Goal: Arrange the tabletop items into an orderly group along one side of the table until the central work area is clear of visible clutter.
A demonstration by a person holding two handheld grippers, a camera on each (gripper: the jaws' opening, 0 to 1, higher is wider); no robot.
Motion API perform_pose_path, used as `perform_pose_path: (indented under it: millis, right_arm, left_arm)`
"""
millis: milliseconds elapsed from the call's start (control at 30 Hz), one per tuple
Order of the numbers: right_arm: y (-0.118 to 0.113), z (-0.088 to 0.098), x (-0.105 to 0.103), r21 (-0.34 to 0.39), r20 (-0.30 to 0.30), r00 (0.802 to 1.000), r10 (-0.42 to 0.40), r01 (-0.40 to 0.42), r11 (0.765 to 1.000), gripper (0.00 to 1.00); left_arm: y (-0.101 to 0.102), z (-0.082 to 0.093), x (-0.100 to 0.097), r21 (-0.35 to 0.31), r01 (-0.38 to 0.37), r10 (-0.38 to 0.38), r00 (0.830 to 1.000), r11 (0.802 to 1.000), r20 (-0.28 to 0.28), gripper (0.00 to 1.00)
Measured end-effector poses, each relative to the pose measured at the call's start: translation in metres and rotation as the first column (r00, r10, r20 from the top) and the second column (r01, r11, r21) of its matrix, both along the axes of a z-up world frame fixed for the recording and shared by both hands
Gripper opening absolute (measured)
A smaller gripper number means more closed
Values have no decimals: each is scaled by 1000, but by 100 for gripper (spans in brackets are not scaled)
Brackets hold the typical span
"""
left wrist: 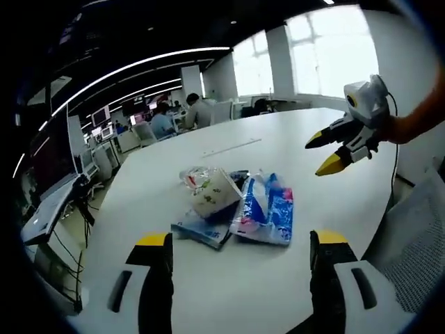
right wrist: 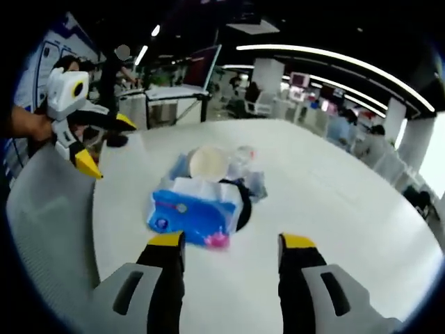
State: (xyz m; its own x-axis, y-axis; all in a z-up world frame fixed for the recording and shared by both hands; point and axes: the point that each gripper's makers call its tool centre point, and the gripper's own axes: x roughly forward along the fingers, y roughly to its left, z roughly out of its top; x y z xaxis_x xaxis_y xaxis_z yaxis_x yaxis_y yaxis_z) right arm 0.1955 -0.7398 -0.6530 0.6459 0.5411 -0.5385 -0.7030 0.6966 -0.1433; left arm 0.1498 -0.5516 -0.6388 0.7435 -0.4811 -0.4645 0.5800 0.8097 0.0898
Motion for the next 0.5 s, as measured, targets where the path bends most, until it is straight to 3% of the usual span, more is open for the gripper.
perform_pose_path:
  millis: [200,500]
  right_arm:
    - [1,-2,11,6,-9,1000,-6,6,1000,42]
    - [10,-13,19,-11,-25,999,29,-29,1000,32]
  left_arm:
    - [-16,-9,1,-8,19,-19,999,1000,-39,74]
    - [-22,-17,8,-41,-7,4,996,999,-90,68]
